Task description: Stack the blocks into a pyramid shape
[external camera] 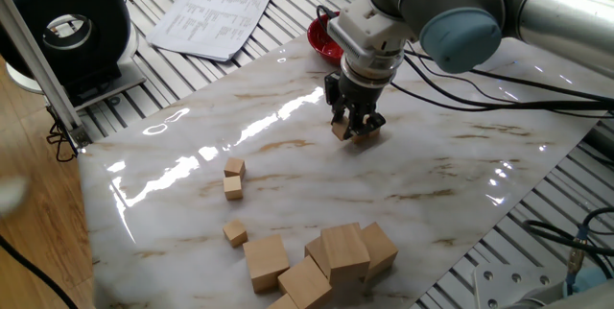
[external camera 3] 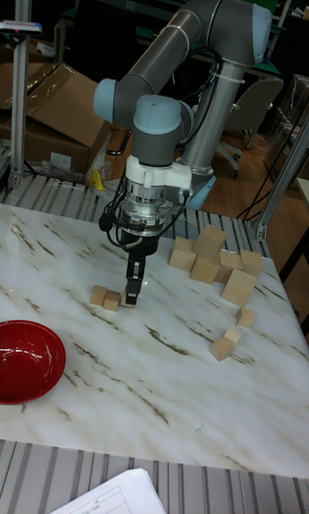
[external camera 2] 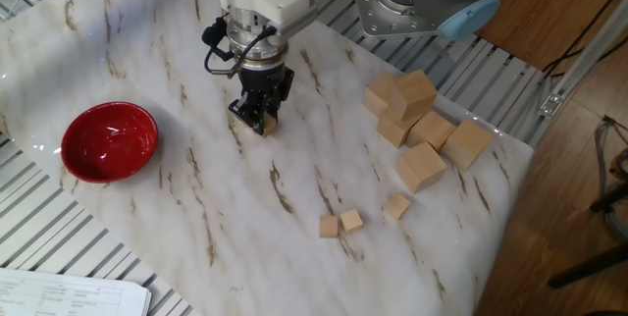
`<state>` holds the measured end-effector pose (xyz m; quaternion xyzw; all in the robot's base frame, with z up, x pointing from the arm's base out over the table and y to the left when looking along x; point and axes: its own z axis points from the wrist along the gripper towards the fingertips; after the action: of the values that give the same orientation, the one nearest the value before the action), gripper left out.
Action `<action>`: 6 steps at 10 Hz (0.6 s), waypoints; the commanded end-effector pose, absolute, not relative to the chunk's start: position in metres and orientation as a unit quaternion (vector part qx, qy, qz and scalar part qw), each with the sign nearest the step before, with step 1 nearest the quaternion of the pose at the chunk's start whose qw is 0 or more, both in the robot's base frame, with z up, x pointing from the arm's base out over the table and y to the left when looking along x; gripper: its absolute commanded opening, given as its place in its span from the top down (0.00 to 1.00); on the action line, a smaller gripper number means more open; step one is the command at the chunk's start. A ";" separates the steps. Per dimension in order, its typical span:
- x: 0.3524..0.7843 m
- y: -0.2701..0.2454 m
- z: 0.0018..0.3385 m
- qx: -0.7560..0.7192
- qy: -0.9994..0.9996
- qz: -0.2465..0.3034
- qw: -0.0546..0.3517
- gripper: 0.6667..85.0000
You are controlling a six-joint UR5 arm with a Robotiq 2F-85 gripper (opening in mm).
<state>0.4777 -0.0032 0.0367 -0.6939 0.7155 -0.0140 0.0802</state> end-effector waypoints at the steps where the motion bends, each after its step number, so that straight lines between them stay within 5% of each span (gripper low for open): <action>1: 0.481 -0.004 0.034 -0.692 0.717 -0.014 0.086 0.82; 6: 0.481 -0.006 0.031 -0.692 0.716 -0.016 0.087 0.82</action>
<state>0.4794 -0.0064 0.0314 -0.6951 0.7141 -0.0172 0.0816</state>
